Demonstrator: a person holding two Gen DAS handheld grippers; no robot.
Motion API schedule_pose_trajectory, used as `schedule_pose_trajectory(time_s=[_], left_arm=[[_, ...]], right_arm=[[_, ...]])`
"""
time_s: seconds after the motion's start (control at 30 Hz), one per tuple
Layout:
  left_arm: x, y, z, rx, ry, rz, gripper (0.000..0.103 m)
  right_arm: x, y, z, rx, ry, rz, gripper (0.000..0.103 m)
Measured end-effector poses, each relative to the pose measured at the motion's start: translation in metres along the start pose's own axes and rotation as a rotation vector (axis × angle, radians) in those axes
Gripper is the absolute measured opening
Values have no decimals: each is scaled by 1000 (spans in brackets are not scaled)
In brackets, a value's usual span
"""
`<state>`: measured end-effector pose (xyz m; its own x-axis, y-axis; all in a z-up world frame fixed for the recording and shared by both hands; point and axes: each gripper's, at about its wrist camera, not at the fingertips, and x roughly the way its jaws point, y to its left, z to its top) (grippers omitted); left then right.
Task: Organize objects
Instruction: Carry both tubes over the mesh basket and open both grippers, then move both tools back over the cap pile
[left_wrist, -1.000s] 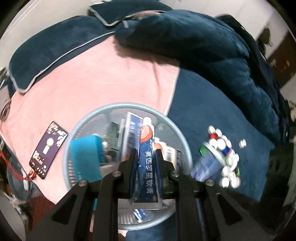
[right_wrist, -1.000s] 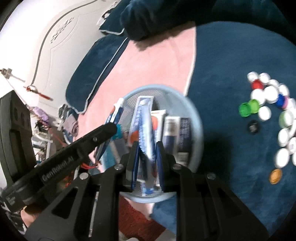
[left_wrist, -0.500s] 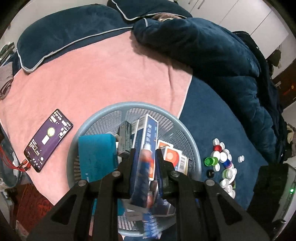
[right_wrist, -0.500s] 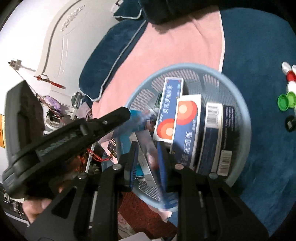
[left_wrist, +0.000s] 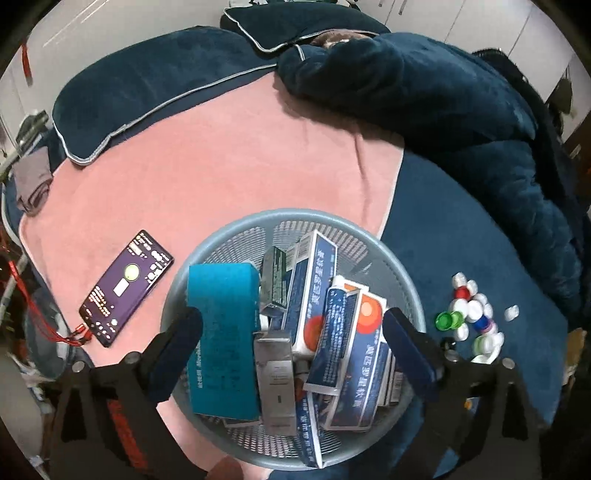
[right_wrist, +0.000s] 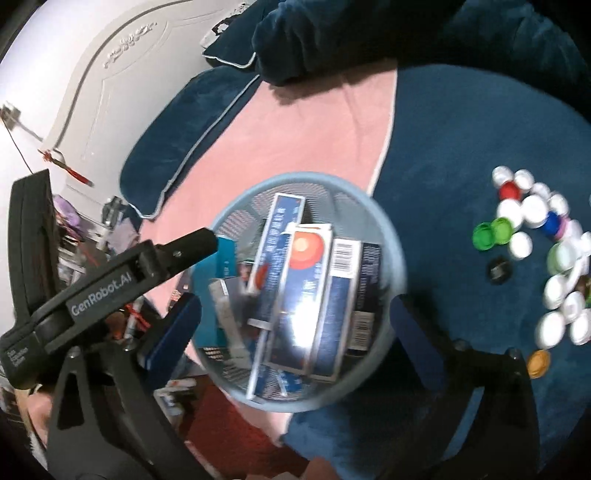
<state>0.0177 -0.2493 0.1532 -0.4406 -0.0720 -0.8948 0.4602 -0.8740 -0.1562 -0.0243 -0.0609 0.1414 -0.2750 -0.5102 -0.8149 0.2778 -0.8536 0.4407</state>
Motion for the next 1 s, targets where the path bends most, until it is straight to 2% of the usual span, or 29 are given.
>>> schedule_pose_trajectory(time_s=[0.13,0.23,0.4,1.0], left_arm=[[3,-6,-2,32,16,49,100],[2,-14,-2,61,10,57,101],[-1,-40,-7,151,2,78,102],[7,-140,-41,394,57,21,102]], right_arm=[[-7,-12,-1,-31,-11,-75,103],[-11,-28,-2,-14,5,-79,103],[-28,-53,-4,28,-21,-113,103],[-67,-133,-7,170,-48,-158,103]])
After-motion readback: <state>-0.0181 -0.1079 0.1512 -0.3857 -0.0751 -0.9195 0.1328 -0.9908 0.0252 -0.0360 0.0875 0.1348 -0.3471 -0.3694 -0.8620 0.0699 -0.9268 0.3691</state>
